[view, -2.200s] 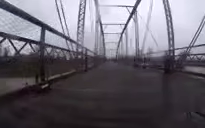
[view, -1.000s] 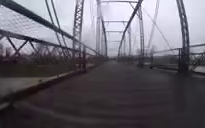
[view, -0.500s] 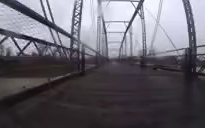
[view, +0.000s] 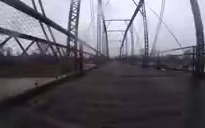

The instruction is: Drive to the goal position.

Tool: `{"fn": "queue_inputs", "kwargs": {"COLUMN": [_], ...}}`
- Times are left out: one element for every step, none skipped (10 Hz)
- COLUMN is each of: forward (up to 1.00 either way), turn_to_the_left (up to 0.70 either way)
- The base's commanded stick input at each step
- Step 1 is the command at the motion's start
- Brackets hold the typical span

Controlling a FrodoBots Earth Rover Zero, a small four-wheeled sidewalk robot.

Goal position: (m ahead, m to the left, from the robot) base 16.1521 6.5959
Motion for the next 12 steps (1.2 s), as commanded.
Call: {"fn": "queue_inputs", "kwargs": {"forward": [1.0, 1.0, 1.0, 1.0, 1.0, 1.0, 1.0, 1.0, 1.0, 1.0, 1.0, 1.0], "turn_to_the_left": [0.0, 0.0, 0.0, 0.0, 0.0, 0.0, 0.0, 0.0, 0.0, 0.0, 0.0, 0.0]}}
